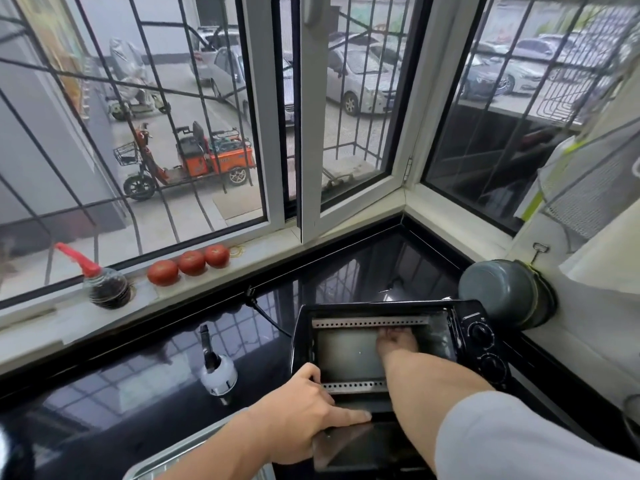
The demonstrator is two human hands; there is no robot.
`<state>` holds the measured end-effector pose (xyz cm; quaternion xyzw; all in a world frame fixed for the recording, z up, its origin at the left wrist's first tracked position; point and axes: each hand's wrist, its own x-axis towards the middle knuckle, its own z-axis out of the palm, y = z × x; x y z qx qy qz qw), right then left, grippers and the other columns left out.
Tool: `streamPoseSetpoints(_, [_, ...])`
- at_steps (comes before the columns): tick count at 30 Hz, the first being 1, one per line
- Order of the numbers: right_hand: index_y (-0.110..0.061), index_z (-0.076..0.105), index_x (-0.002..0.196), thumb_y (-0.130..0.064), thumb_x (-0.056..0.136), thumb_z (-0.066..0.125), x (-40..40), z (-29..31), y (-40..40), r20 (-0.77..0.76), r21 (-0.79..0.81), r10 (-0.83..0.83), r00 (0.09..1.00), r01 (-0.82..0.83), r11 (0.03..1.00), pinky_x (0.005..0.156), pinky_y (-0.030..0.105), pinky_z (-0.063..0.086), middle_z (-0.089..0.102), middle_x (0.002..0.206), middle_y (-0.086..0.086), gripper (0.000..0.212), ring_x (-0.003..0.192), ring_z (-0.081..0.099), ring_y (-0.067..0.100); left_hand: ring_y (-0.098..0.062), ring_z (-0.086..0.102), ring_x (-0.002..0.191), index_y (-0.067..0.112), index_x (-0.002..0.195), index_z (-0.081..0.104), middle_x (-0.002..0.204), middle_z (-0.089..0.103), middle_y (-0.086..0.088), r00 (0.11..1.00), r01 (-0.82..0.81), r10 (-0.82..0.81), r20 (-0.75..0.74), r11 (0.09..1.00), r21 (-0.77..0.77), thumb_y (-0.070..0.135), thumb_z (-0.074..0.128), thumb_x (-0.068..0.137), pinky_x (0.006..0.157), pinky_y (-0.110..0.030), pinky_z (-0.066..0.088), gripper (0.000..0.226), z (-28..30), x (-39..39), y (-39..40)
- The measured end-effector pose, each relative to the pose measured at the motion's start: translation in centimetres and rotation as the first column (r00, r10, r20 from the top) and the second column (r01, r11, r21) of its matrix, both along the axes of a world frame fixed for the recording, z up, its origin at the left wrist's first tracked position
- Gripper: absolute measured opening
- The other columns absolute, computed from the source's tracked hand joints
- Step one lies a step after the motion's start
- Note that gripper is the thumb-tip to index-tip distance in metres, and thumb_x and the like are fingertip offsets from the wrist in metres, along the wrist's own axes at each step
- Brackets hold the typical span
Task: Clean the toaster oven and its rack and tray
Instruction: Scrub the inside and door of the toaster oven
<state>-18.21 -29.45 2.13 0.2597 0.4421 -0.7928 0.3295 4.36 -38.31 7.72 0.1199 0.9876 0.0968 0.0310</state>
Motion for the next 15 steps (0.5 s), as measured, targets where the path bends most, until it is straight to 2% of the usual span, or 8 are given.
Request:
streamPoseSetpoints(1, [-0.021, 0.055, 0.066, 0.010, 0.101, 0.025, 0.7, 0.3, -0.7, -0.028, 0.099, 0.071, 0.997, -0.068, 0.993, 0.073, 0.016, 0.051, 0.047, 0.078, 0.001, 0.056, 0.066, 0.057, 0.000, -0.016, 0.049, 0.073, 0.048, 0.152, 0.033, 0.079, 0.061, 0.006, 1.000, -0.010, 0.010, 0.011, 1.000, 0.006, 0.033, 0.048, 0.103, 0.098, -0.035, 0.028, 0.054, 0.1, 0.0, 0.0])
streamPoseSetpoints(3, [0.000, 0.058, 0.076, 0.019, 0.093, 0.029, 1.6, -1.1, -3.0, 0.117, 0.090, 0.142, 0.983, -0.153, 0.984, 0.087, 0.032, 0.055, 0.056, 0.083, 0.017, 0.038, 0.080, 0.061, 0.024, -0.017, 0.048, 0.073, 0.049, 0.143, 0.036, 0.079, 0.060, 0.006, 1.000, -0.009, 0.007, 0.029, 0.999, 0.047, 0.029, 0.051, 0.100, 0.096, -0.037, 0.030, 0.050, 0.8, -0.2, 0.0])
streamPoseSetpoints(5, [0.016, 0.063, 0.083, 0.027, 0.073, 0.028, 4.2, -0.6, -4.8, 0.190, -0.060, 0.310, 0.931, -0.304, 0.951, 0.063, 0.040, 0.061, 0.066, 0.082, 0.026, 0.038, 0.075, 0.066, 0.044, -0.020, 0.044, 0.070, 0.046, 0.123, 0.037, 0.076, 0.055, 0.006, 0.999, 0.010, -0.013, 0.039, 0.998, 0.069, 0.021, 0.057, 0.093, 0.093, -0.042, 0.034, 0.044, 1.5, -0.3, 0.0])
streamPoseSetpoints(6, [0.019, 0.065, 0.079, 0.025, 0.066, 0.028, 4.9, -0.7, -5.5, 0.191, -0.069, 0.356, 0.915, -0.350, 0.934, 0.045, 0.038, 0.058, 0.068, 0.078, 0.028, 0.040, 0.067, 0.069, 0.043, -0.021, 0.042, 0.068, 0.044, 0.118, 0.036, 0.075, 0.054, 0.005, 0.999, 0.017, -0.021, 0.047, 0.997, 0.074, 0.019, 0.059, 0.091, 0.092, -0.043, 0.035, 0.043, 1.7, -0.3, 0.0])
streamPoseSetpoints(8, [0.014, 0.066, 0.067, 0.020, 0.061, 0.030, 4.9, -1.1, -4.7, 0.149, -0.066, 0.298, 0.943, -0.292, 0.954, 0.036, 0.035, 0.053, 0.066, 0.070, 0.024, 0.037, 0.055, 0.068, 0.037, -0.021, 0.043, 0.070, 0.045, 0.124, 0.036, 0.076, 0.056, 0.004, 0.999, 0.012, -0.015, 0.046, 0.998, 0.063, 0.021, 0.057, 0.093, 0.095, -0.043, 0.033, 0.045, 1.3, -0.2, 0.0])
streamPoseSetpoints(10, [-0.004, 0.055, 0.047, 0.010, 0.059, 0.033, 3.6, -0.1, -3.1, 0.066, -0.046, 0.088, 0.994, -0.085, 0.995, 0.037, 0.016, 0.038, 0.050, 0.049, 0.010, 0.029, 0.038, 0.053, 0.018, -0.020, 0.045, 0.072, 0.049, 0.141, 0.036, 0.079, 0.059, 0.005, 1.000, -0.017, 0.017, 0.012, 0.999, 0.036, 0.026, 0.051, 0.099, 0.097, -0.037, 0.029, 0.050, 0.8, 0.0, 0.1])
streamPoseSetpoints(11, [-0.011, 0.048, 0.049, 0.005, 0.064, 0.035, 2.8, 0.3, -2.3, 0.030, 0.015, -0.014, 0.999, 0.013, 1.000, 0.042, 0.016, 0.030, 0.041, 0.037, 0.002, 0.026, 0.031, 0.042, 0.010, -0.019, 0.046, 0.072, 0.048, 0.147, 0.036, 0.079, 0.058, 0.006, 1.000, -0.017, 0.017, 0.006, 0.999, 0.040, 0.029, 0.050, 0.101, 0.096, -0.034, 0.027, 0.051, 0.6, -0.1, 0.0])
streamPoseSetpoints(15, [-0.011, 0.031, 0.066, 0.004, 0.103, 0.017, 0.4, 1.3, -0.3, -0.001, -0.059, -0.076, 0.997, 0.076, 0.995, 0.051, 0.017, 0.042, 0.040, 0.024, -0.008, 0.043, 0.027, 0.042, 0.000, -0.020, 0.047, 0.071, 0.042, 0.153, 0.040, 0.077, 0.055, 0.006, 1.000, -0.018, 0.017, 0.024, 0.999, 0.046, 0.033, 0.042, 0.104, 0.090, -0.027, 0.020, 0.050, 0.4, 0.2, -0.1])
